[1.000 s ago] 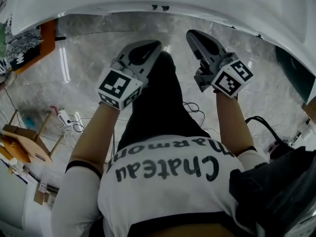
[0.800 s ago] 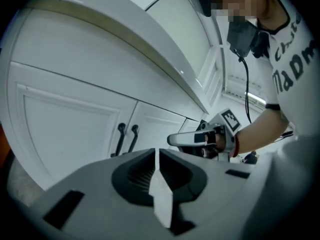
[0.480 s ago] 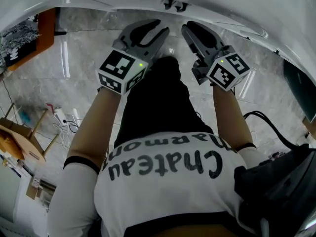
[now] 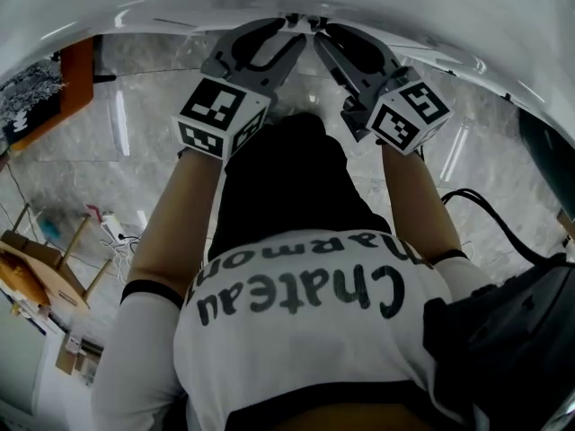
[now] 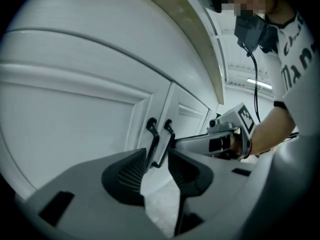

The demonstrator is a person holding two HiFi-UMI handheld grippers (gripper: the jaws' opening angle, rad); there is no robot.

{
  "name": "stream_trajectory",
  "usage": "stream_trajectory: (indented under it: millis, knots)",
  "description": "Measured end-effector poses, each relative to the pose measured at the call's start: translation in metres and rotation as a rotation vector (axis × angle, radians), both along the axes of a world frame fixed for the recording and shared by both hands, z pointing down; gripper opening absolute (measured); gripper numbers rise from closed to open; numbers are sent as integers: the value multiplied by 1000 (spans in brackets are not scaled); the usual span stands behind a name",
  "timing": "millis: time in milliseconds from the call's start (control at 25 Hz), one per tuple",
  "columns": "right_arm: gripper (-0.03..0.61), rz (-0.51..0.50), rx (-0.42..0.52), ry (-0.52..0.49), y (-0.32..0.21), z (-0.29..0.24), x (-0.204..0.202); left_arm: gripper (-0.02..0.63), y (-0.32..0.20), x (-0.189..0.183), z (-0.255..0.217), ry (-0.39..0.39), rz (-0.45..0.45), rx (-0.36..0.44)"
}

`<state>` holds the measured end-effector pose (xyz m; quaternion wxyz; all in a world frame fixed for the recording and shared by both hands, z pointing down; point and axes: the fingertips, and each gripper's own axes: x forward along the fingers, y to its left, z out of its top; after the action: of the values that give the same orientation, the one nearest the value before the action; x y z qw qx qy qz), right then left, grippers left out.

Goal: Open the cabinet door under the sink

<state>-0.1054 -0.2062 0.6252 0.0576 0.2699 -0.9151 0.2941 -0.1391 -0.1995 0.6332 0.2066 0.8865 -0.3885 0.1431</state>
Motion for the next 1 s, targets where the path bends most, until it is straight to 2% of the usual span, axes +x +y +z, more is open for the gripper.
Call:
stream_trajectory:
  millis: [160, 280, 320, 560, 640, 840, 1000]
  knots:
    - [91, 1, 29, -1, -3, -5, -4, 114, -7, 5, 3, -31, 4, 0]
    - [70, 12, 45, -20, -6, -12, -5, 112, -14, 6, -2, -4, -4, -3]
    - [57, 11, 49, -19, -7, -14, -6, 93, -16, 7, -4, 4, 0, -3]
    - [49, 1, 53, 14, -6, -14, -8, 79, -17, 8, -5, -2, 29, -26]
    - [46, -12, 69, 43, -5, -13, -9, 63, -14, 9, -4, -36, 88, -9]
    - [40, -39, 67, 117, 0, -13, -8, 61, -5, 17, -2, -181, 259, 36]
    - [38, -82, 52, 169, 11, -10, -10, 72, 6, 17, 0, -216, 301, 15]
